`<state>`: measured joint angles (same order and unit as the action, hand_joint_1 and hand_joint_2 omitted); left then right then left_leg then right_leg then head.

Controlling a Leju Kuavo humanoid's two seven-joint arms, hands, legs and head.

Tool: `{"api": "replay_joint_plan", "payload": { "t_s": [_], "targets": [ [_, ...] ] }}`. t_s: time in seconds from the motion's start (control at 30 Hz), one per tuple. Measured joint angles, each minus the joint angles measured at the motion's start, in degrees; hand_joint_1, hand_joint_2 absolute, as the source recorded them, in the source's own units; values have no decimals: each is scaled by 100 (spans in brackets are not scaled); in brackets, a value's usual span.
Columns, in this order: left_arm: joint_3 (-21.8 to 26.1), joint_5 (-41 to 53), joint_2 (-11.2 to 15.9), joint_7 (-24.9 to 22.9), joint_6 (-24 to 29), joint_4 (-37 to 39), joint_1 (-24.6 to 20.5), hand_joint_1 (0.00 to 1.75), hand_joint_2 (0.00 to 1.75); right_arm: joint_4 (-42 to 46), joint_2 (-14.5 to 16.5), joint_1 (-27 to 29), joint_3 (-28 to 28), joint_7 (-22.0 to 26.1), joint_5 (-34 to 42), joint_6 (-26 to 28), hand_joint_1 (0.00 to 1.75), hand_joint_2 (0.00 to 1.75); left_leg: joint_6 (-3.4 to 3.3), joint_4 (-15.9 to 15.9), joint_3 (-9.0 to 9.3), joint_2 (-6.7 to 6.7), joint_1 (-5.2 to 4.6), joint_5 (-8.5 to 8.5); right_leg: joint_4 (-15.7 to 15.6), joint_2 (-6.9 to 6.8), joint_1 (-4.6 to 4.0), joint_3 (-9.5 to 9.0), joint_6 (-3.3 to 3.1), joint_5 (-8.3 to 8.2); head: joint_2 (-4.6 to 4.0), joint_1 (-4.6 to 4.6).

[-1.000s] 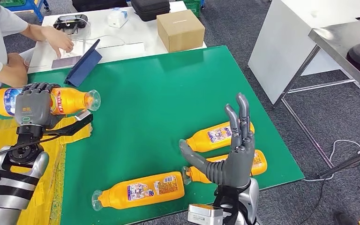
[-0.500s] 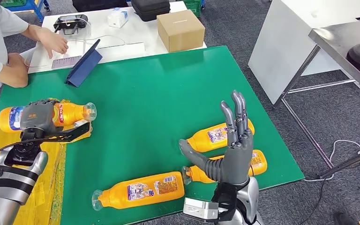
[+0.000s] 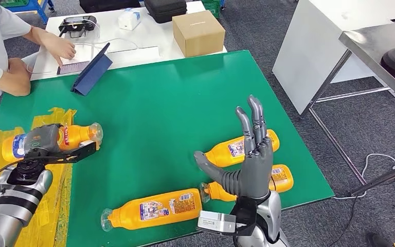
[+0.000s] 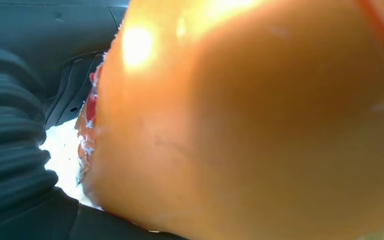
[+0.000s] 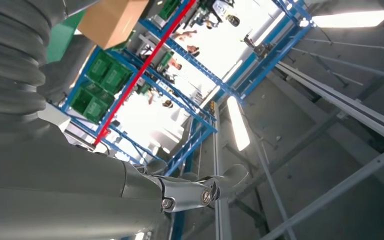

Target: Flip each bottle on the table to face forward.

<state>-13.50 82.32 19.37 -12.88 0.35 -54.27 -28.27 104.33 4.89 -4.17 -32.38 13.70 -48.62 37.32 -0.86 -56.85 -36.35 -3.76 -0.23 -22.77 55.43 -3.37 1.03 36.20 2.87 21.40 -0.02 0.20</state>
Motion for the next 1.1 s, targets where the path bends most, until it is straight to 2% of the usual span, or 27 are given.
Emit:
{"api": "replay_joint_plan", "payload": {
  "t_s": [0.1,0.13,0.3,0.83,0.93,1.1],
  "targets": [
    [27,-200,-33,52,169,266,-14,24,175,-50,-7,-13,-47,15,28,-29,0,175,0,0,1,-1,0,0,0,0,0,1,0,0,0,0],
    [34,-249,-49,63,246,354,-16,0,175,-69,-10,-19,-63,20,34,-37,0,175,0,0,1,-1,0,0,0,0,-1,1,0,0,0,0],
    [70,-334,-135,112,517,760,-33,0,175,-168,-38,-28,-122,107,193,-67,0,175,0,0,0,0,0,0,0,0,0,0,0,0,0,0],
    [74,-377,-257,235,399,1324,-261,0,175,-275,-52,-141,-202,90,376,-249,0,175,1,1,7,3,0,0,1,-2,1,-9,-1,0,0,-1],
    [133,-734,-366,469,799,1568,-328,0,175,-344,-72,-184,-231,74,412,-293,0,175,2,1,21,5,0,1,4,-2,1,-20,-1,0,0,-1],
    [318,-1177,-449,729,1354,1429,-172,0,175,-370,-121,-165,-231,93,406,-288,0,175,2,1,22,2,0,1,5,-1,2,-20,-1,0,0,-1]
  ]
}}
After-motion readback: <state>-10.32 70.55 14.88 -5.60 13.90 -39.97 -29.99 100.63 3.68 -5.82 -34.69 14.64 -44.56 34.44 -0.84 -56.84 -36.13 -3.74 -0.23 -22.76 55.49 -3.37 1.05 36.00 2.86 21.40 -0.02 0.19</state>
